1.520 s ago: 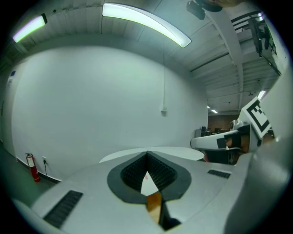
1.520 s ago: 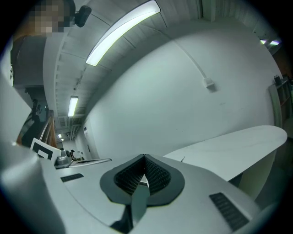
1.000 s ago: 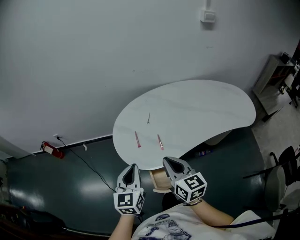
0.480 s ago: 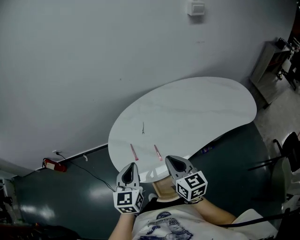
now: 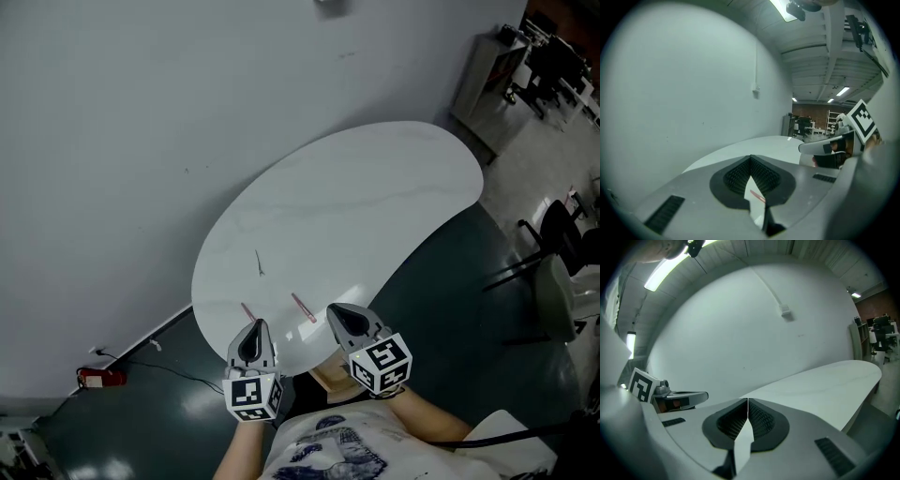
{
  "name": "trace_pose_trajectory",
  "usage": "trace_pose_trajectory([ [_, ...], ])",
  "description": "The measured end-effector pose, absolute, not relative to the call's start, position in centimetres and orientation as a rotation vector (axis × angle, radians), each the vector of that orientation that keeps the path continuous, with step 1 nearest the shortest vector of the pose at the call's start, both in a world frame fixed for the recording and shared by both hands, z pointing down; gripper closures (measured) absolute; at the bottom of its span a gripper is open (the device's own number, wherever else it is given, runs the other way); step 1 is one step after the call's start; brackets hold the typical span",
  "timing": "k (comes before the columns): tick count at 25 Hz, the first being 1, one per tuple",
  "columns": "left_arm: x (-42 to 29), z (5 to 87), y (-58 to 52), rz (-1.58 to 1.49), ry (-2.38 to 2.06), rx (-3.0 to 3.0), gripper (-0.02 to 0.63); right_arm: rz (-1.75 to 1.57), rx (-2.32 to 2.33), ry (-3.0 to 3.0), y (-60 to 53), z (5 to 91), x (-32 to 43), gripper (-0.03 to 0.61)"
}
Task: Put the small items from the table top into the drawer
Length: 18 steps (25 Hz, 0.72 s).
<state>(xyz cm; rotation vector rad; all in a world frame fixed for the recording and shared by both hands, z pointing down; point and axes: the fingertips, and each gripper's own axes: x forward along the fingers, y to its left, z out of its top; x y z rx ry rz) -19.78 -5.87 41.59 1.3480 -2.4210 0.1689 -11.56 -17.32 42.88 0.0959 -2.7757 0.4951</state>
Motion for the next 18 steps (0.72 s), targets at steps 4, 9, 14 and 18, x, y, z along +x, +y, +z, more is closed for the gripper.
trace_pose_trajectory([
  [4, -21.7, 42.7, -5.9, 0.158, -2.366, 1.404, 0.589, 0.469, 0.188, -2.763, -17.0, 43.6, -12.5, 0.557],
  [9, -23.6, 44.4, -6.1, 0.168, -2.3, 1.478, 0.589, 0.451, 0.268, -2.73, -16.4, 44.6, -14.0, 0.557],
  [14, -24.6, 45.7, -6.7, 0.207, -2.236, 1.571, 0.589, 0.454, 0.329, -2.71, -15.5, 45.8, -15.4, 0.557],
  [18, -25.0, 47.0, -7.0, 0.231, -2.19, 1.622, 0.589, 0.437, 0.375, -2.684, -14.8, 47.4, -15.9, 0.557],
])
